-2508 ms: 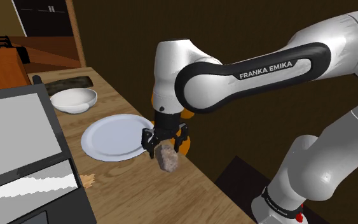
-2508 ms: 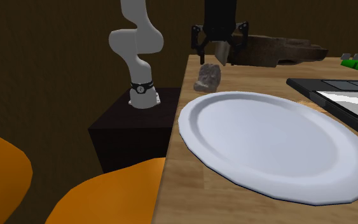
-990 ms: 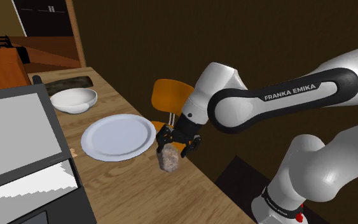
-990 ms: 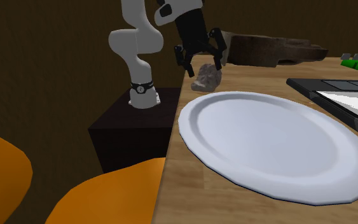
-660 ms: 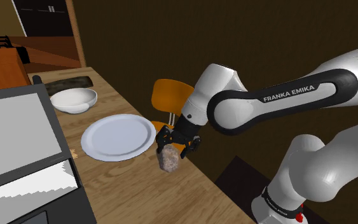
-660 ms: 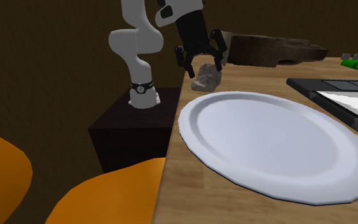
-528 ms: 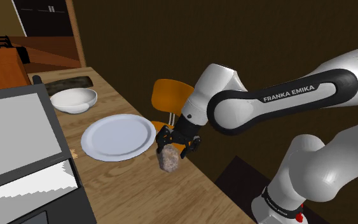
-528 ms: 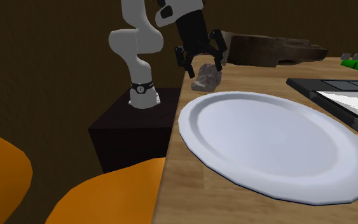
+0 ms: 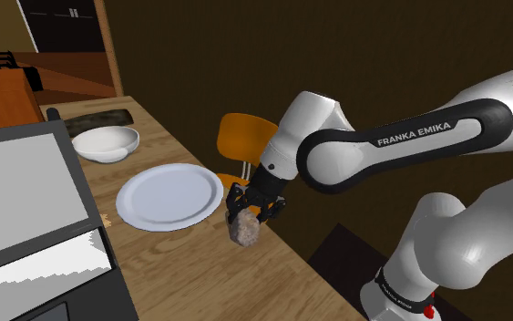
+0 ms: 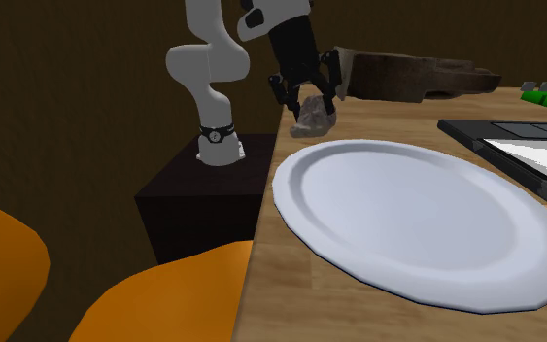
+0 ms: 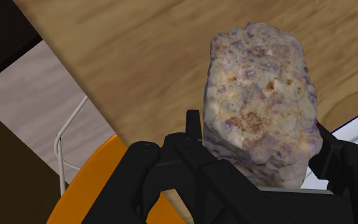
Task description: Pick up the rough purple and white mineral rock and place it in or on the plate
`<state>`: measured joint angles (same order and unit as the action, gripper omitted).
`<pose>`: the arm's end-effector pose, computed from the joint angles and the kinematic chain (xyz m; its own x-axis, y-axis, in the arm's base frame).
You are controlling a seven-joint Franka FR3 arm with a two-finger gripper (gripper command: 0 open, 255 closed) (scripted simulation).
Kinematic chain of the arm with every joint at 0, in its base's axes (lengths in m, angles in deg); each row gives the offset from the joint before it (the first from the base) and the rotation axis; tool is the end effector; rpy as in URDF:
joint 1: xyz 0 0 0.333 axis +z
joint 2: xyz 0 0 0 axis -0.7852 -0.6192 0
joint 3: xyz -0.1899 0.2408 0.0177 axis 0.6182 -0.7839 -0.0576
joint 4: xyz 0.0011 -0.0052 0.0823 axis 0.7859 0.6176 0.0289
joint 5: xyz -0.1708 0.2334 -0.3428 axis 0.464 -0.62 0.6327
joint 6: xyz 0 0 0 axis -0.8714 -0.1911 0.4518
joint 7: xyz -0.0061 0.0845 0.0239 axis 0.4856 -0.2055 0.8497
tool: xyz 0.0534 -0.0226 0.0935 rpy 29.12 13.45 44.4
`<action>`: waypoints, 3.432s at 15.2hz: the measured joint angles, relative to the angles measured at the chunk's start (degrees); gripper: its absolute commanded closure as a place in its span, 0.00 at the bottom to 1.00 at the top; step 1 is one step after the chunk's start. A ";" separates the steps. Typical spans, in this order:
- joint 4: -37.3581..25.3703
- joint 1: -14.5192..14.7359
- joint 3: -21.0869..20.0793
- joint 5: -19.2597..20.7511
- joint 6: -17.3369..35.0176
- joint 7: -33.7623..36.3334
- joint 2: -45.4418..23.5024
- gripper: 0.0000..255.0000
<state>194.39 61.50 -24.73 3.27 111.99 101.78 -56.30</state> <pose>0.3873 0.2389 0.3852 0.8126 -0.5814 -0.0400 -0.5500 -0.7425 -0.3825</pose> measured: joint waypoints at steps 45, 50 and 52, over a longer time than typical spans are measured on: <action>-46.47 -7.96 -0.96 21.93 -8.72 9.95 -38.00 1.00; -44.03 -7.82 -1.01 21.87 -5.27 9.31 -39.13 1.00; -42.69 -7.81 -1.04 21.70 -3.68 8.92 -39.43 1.00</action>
<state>151.70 53.70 -25.77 24.96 108.31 110.70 -95.73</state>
